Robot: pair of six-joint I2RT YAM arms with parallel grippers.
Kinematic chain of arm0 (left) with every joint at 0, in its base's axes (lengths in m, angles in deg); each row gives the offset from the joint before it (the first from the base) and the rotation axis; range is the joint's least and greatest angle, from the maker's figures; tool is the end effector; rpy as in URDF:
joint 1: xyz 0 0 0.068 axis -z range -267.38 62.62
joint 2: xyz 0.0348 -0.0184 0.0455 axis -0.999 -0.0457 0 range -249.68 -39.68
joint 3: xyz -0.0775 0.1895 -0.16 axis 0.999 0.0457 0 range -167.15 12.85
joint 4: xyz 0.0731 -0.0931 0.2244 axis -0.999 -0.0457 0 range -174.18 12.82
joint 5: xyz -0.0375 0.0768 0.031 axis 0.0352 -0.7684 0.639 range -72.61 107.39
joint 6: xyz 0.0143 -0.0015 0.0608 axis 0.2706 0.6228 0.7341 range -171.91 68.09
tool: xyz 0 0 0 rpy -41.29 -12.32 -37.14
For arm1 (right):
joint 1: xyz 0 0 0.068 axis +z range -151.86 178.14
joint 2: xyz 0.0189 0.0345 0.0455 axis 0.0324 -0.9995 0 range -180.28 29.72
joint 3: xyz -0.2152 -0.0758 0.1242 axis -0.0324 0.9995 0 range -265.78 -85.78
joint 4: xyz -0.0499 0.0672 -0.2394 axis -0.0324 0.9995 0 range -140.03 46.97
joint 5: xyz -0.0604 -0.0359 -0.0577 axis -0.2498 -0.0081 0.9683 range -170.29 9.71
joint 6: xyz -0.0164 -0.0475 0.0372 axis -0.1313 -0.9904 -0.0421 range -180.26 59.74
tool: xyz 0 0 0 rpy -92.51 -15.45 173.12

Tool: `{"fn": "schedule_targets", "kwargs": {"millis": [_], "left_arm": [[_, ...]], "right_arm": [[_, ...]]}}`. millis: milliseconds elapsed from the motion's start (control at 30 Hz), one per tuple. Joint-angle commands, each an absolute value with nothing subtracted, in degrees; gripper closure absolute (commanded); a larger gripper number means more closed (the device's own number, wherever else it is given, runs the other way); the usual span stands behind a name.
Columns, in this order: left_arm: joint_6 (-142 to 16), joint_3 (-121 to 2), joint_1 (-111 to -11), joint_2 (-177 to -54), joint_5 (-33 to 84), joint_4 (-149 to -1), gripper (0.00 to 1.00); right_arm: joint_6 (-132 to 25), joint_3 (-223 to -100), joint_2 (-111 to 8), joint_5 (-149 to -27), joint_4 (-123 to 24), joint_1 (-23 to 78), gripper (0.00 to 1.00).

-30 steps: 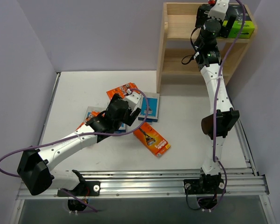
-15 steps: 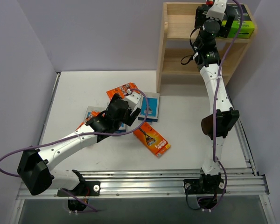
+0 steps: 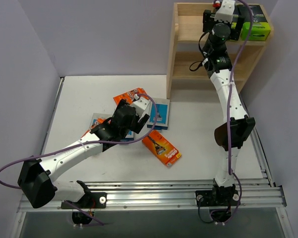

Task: Place and organize the shaving razors onto the shelf
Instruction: Place the shaving razor onto shelf

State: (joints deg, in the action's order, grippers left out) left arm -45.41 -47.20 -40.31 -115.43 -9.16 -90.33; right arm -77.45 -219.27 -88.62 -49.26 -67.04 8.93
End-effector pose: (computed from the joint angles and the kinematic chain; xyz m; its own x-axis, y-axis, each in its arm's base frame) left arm 0.2229 -0.2085 0.2939 -0.2825 0.4523 -0.8459 0.4231 0.8502 0.3133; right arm 0.4455 0.0599 0.5149 0.4203 -0.1777 -0.8898 0.4108 0.9117 0.0119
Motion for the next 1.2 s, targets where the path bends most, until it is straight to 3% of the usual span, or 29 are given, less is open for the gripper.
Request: {"fn": "schedule_targets", "kwargs": {"millis": [0,467,667,1167], "left_arm": [[-45.6,-49.9,-40.6,-113.4,-8.5,-89.9,0.06],[-45.7,-49.8,-40.6,-113.7,-8.2,-90.1,0.06],[-45.7,-49.8,-40.6,-114.0,-8.0,-90.0,0.06],[-45.8,-50.2,-40.5,-115.4,-7.7,-90.5,0.06]], "right_arm": [[-77.8,-217.9,-86.1,-51.1,-69.6,10.2,0.00],[-81.4,-216.8,-85.6,-50.9,-72.3,10.4,0.00],[-80.4,-218.9,-87.5,-50.1,-69.5,9.5,0.14],[-77.1,-221.8,-91.5,-49.7,-66.3,5.4,0.15]]}}
